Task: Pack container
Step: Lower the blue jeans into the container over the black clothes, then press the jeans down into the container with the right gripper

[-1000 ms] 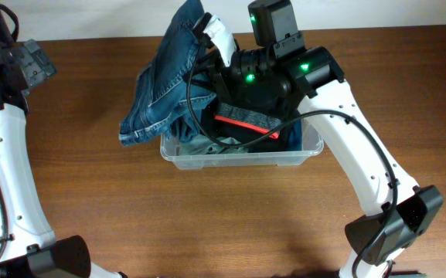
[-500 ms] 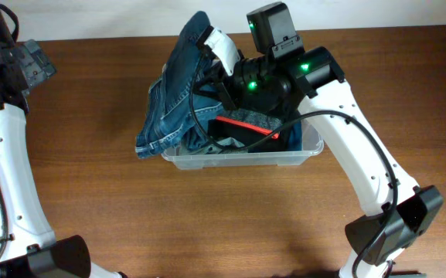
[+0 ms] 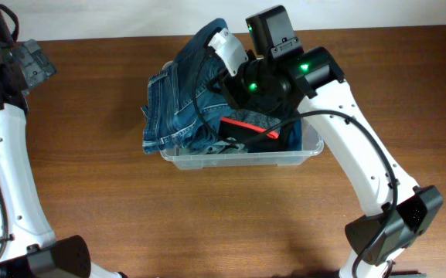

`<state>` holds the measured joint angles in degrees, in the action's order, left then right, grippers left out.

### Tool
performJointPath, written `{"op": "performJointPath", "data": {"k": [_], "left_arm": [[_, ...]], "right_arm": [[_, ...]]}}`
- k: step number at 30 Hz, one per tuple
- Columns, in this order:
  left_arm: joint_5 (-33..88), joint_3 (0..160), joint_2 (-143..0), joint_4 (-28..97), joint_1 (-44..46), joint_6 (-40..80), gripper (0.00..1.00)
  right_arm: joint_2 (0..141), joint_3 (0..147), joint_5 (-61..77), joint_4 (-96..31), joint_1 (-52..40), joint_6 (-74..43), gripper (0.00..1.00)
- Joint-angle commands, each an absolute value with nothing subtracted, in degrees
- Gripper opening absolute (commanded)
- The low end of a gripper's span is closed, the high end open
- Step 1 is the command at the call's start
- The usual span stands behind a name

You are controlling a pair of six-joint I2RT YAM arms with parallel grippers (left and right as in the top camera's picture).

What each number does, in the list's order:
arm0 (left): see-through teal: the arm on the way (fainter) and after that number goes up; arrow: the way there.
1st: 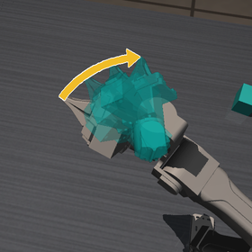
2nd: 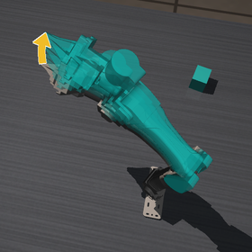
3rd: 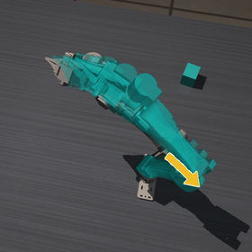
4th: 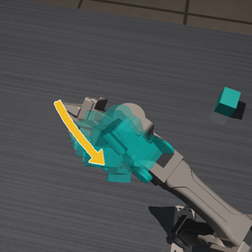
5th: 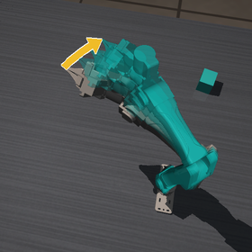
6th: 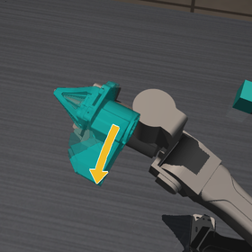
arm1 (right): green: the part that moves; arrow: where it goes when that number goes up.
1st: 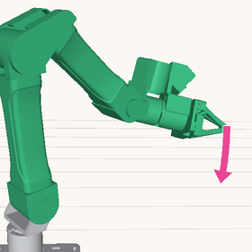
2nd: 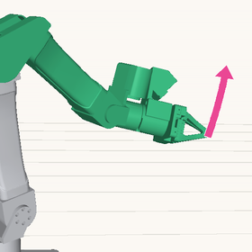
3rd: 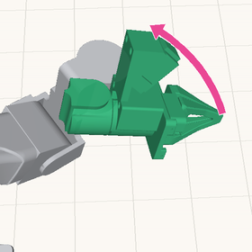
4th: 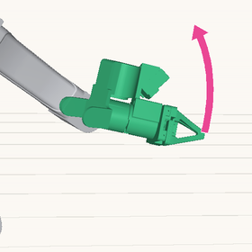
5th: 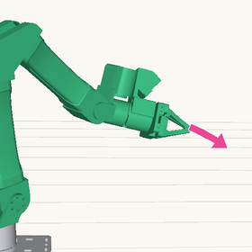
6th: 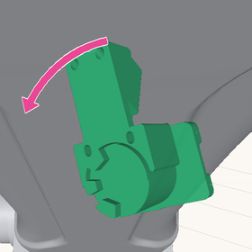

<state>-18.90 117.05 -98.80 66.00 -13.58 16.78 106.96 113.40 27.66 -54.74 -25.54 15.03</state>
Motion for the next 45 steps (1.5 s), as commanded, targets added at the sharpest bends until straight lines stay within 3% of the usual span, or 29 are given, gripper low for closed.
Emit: {"op": "performJointPath", "data": {"k": [1,10,13,24,45], "left_arm": [[-19.1,117.1,-98.1,65.9,-13.7,17.3,0.99],[-19.1,117.2,-98.1,65.9,-13.7,17.3,0.99],[-19.1,117.2,-98.1,65.9,-13.7,17.3,0.99],[-19.1,117.2,-98.1,65.9,-13.7,17.3,0.99],[-19.1,117.2,-98.1,65.9,-13.7,17.3,0.99]], "right_arm": [[105.5,116.2,23.4,-53.8,-23.8,16.3,0.04],[105.6,113.4,23.3,-54.7,-19.7,16.3,0.05],[106.1,110.9,23.3,-54.7,-18.9,16.3,0.16],[109.1,108.8,15.9,-55.7,-18.2,15.8,0.08],[109.1,108.7,3.8,-62.4,-16.2,10.0,0.10]]}}
